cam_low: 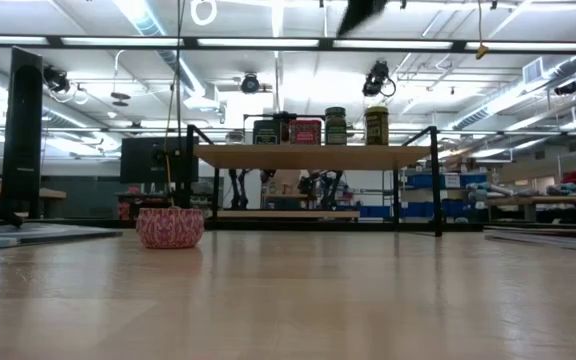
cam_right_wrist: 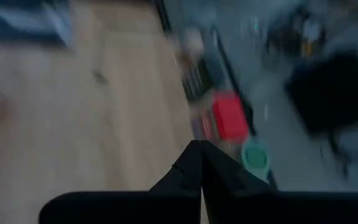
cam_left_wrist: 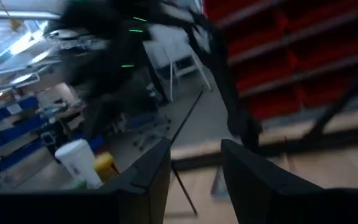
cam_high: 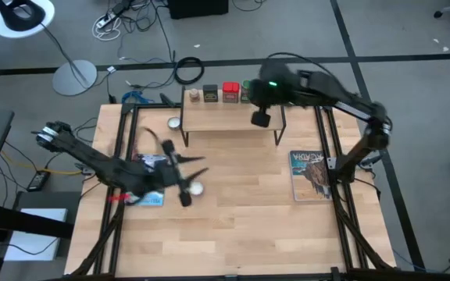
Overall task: Shelf spices
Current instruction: Return to Home Position
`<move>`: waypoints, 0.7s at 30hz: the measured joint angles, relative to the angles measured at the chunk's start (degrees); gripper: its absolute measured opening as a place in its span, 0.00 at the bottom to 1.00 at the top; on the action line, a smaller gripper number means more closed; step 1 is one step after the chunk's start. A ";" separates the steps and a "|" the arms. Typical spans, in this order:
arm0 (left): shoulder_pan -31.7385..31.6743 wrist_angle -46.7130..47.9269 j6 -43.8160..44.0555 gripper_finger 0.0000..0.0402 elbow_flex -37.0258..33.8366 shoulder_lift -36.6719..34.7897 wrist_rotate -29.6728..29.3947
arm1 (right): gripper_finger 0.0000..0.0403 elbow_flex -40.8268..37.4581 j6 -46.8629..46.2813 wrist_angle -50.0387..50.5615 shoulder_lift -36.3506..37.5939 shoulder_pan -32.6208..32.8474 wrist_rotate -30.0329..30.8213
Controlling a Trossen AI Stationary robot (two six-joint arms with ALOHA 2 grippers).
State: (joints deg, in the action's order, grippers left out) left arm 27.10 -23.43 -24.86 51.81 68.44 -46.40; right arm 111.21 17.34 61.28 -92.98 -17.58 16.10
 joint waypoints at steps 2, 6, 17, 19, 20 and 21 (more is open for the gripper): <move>0.65 3.76 -0.38 0.36 1.97 -4.20 0.48 | 0.00 0.45 -0.05 -1.97 3.68 3.67 -0.02; 2.89 17.92 -0.24 0.36 7.39 -13.21 0.14 | 0.00 0.47 -0.21 -4.61 12.06 10.96 0.60; 10.83 44.32 0.59 0.36 14.32 -32.49 -9.81 | 0.00 -2.08 -5.80 3.43 33.83 30.06 5.82; 10.96 46.13 1.30 0.36 13.28 -35.55 -9.88 | 0.00 -4.73 -6.56 4.03 37.51 31.84 6.74; 10.95 46.57 1.38 0.36 12.55 -37.01 -9.67 | 0.00 -6.34 -7.00 4.48 39.59 32.49 6.78; 10.94 47.13 1.43 0.36 11.71 -38.36 -9.45 | 0.00 -8.15 -7.36 4.72 41.47 32.96 6.80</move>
State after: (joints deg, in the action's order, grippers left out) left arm 38.05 23.70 -23.43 63.52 30.09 -55.86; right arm 103.06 9.99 66.00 -51.51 15.38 22.90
